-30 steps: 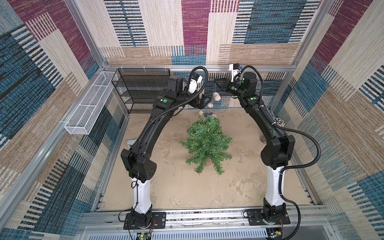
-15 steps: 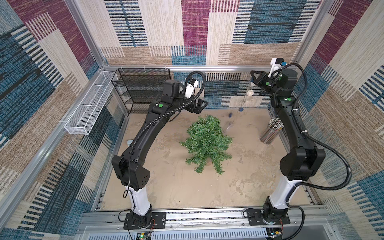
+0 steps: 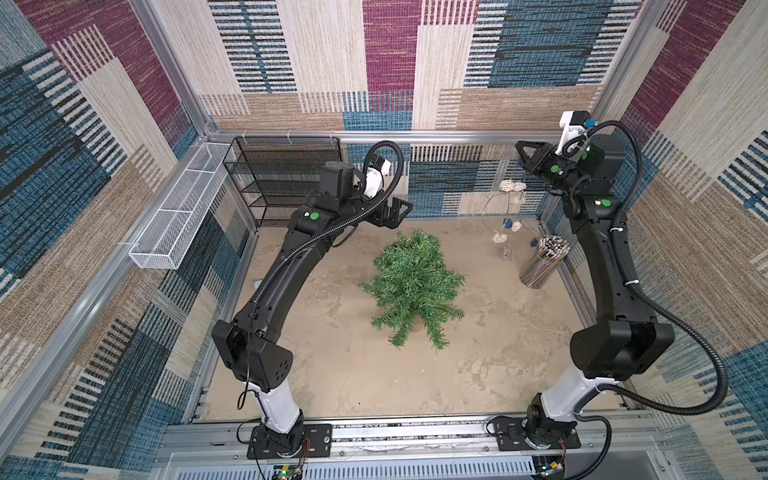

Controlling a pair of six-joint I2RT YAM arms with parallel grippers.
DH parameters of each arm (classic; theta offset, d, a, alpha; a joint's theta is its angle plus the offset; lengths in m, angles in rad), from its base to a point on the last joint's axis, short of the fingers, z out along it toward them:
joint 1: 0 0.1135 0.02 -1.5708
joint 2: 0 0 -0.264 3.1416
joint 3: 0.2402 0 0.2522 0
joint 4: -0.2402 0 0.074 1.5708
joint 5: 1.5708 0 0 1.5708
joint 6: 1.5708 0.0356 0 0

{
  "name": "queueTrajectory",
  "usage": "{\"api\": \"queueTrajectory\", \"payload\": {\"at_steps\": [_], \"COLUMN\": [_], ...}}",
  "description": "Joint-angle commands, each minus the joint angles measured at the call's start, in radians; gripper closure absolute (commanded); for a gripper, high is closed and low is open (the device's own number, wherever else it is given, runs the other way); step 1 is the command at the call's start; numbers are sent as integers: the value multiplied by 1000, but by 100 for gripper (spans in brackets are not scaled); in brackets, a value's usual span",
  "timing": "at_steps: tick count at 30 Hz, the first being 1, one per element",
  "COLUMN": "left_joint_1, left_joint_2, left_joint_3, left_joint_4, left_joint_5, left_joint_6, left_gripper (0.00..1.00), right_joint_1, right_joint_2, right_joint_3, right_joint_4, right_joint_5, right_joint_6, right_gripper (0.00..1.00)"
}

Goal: Remove string lights from the small christmas tree
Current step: Remove the light string from the Christmas tree.

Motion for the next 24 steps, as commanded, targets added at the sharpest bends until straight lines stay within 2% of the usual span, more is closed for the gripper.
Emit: {"api": "queueTrajectory", "payload": {"at_steps": [1,11,24], "left_joint_1": [0,-2,-1], "left_joint_2": [-24,-96,-171], "left_joint_3": [-23,-121,-192], "left_joint_4": [30,55,57], "left_joint_5": [-14,-16,-18], "left_joint_6": [-22,-36,-42], "left_gripper": [1,1,1], "right_joint_1": [-2,-1,-2], "right_joint_2": [-51,-211,-371], "right_joint_3": [-1,-33,-34], "right_joint_4": [-78,-258,-368], "right_joint_5": [-1,91,122], "right_joint_6": [-57,-114,-117], "right_gripper": [100,100,100]}}
